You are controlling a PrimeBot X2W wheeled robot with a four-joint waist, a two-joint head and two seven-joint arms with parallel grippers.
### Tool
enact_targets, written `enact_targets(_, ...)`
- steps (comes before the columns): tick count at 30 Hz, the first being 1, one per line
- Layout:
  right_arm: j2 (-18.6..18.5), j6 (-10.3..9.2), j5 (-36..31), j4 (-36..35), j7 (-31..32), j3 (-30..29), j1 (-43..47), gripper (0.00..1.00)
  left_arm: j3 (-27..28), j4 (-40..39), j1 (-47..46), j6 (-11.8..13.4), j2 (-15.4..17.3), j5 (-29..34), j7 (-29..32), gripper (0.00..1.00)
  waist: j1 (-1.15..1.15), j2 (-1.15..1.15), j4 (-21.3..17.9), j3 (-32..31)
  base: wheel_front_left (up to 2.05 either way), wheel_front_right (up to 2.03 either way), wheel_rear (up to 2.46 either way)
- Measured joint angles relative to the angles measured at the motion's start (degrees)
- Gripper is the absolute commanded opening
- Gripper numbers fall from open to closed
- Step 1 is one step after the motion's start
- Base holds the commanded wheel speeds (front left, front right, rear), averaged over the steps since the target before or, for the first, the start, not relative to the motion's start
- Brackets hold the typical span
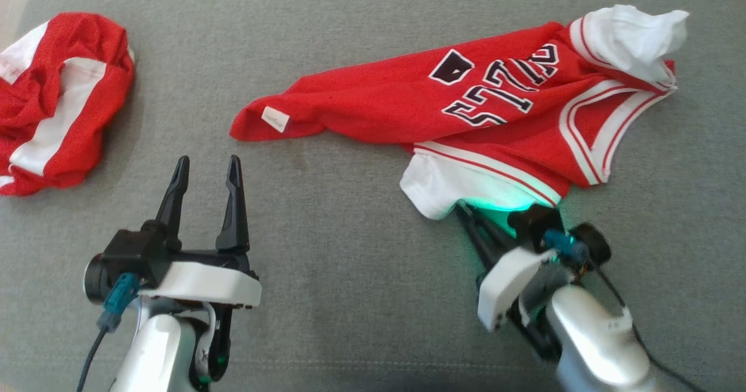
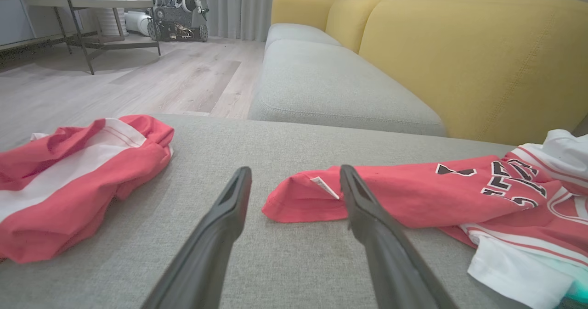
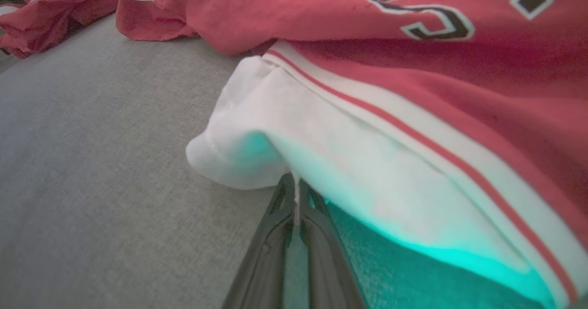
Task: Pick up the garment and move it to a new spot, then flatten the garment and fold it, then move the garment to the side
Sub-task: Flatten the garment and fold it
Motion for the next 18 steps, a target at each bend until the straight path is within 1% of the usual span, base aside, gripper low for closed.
enact_targets(3,-0.38,0.0,0.52,-5.39,0.65,0.77,4.29,0.0,0.3,-0.01,0.07,-0.05,-0.08,0.54,0.0,1.0,0.0,0.0,-0.9,-0.43,0.0,0.0,0.0)
enact_targets(7,-1.47,0.0,0.94,-15.9,1.99,-0.03,9.0,0.0,1.19,-0.01,0.41,-0.47,-0.19,0.93,-0.01,1.0,0.0,0.0,-2.4,-1.13,0.0,0.0,0.0)
enact_targets(10,-1.91,0.0,0.81,-24.03,3.67,-2.93,11.01,0.0,1.88,0.0,0.76,-0.48,-0.19,0.96,-0.01,1.0,0.0,0.0,-3.65,-1.65,0.0,0.0,0.0)
enact_targets(11,-1.91,0.0,0.81,-24.03,3.67,-2.93,11.01,0.0,1.88,0.0,0.76,-0.48,-0.19,0.96,-0.01,1.0,0.0,0.0,-3.65,-1.65,0.0,0.0,0.0)
enact_targets(14,-1.91,0.0,0.04,-30.87,5.55,-6.1,13.54,0.0,2.03,-0.01,0.79,-0.56,-0.2,1.25,-0.01,1.0,0.0,0.0,-4.9,-2.12,0.0,0.0,0.0)
enact_targets(18,-1.77,0.0,-1.27,-36.51,7.35,-12.9,16.64,0.0,2.03,-0.02,0.88,-0.67,-0.21,1.46,-0.01,1.0,0.0,0.0,-6.16,-2.54,0.0,0.0,0.0)
